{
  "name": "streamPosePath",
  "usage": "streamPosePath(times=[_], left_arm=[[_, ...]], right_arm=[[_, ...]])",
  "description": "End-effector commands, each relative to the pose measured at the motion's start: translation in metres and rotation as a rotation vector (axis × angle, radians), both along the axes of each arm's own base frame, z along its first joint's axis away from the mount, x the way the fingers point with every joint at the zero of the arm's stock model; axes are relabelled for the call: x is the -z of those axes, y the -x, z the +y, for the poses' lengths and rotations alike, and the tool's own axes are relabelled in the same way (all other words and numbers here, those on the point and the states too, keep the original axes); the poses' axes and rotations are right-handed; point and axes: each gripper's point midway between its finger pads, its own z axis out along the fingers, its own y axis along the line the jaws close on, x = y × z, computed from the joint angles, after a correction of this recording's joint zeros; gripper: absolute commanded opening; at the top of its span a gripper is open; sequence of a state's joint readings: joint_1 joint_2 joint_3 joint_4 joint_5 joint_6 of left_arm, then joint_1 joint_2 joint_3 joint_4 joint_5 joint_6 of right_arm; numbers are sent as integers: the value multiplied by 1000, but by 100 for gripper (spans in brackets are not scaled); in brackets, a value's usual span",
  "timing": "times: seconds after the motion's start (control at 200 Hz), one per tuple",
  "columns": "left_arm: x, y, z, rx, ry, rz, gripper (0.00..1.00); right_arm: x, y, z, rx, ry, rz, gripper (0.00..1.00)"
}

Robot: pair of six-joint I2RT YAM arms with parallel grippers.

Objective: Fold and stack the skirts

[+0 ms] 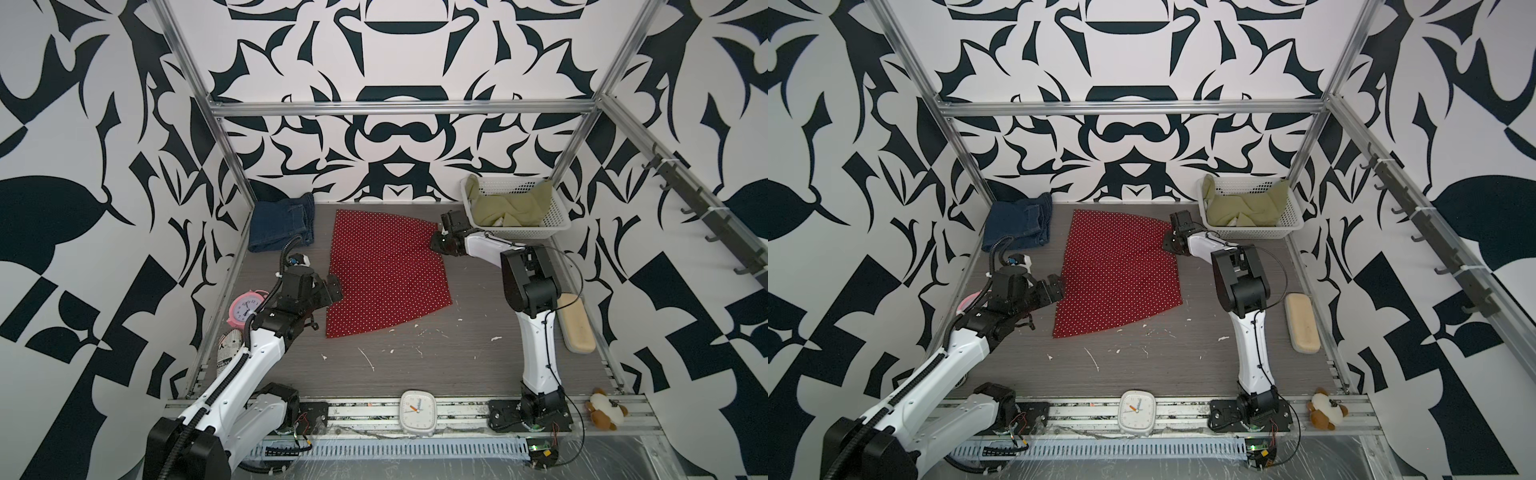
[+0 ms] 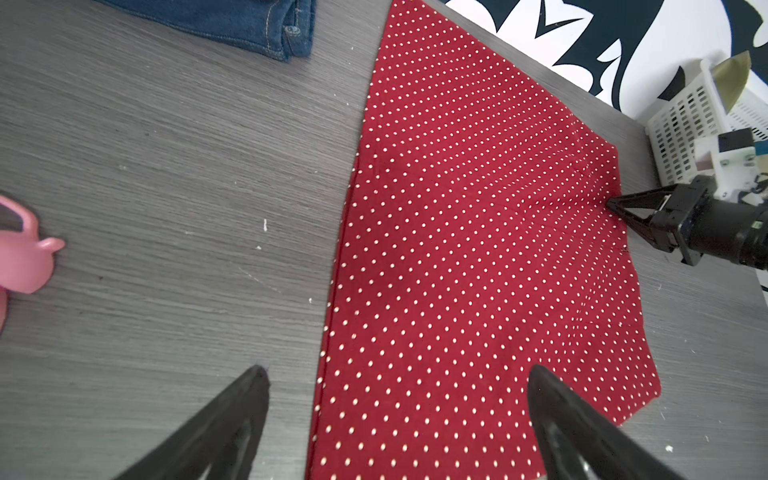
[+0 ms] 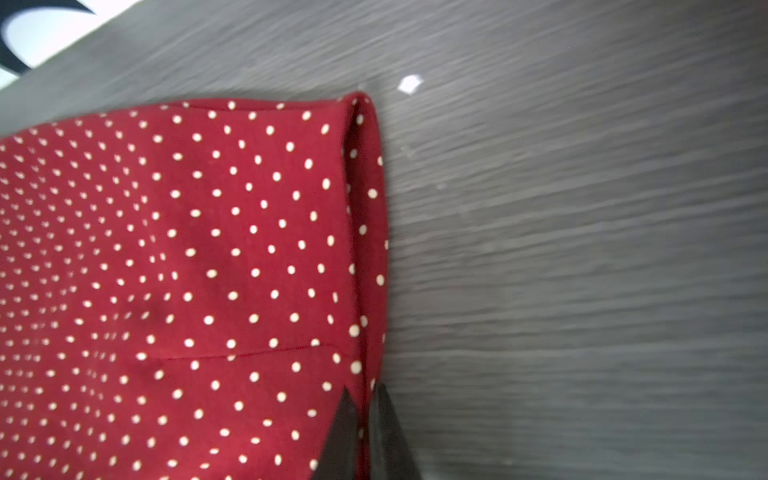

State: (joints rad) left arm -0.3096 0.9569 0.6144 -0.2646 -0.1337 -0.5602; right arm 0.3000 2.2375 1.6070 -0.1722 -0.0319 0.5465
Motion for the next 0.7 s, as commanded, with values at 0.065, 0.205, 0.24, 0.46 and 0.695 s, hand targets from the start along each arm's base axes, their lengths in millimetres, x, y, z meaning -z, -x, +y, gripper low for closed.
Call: streamPosePath(times=[0.065,0.205,0.24,0.46,0.695], left_arm=[[11,27,-8,27,67,115,97],[36,57,-6,-9,109,240,93],[43,64,-4,-27,117,266,92],[80,88,3,-113,172,357,90],[111,93,-9,-92,218,432,80]], right_arm=[[-38,9,0,-10,-37,-10,38],[-97,38,5,-71,-103,-109,80],[-112,48,5,-83,-118,-140,85],[-132,141,2,-141,-164,-196,85],[-85,215,-21,-126,-175,-77,86]])
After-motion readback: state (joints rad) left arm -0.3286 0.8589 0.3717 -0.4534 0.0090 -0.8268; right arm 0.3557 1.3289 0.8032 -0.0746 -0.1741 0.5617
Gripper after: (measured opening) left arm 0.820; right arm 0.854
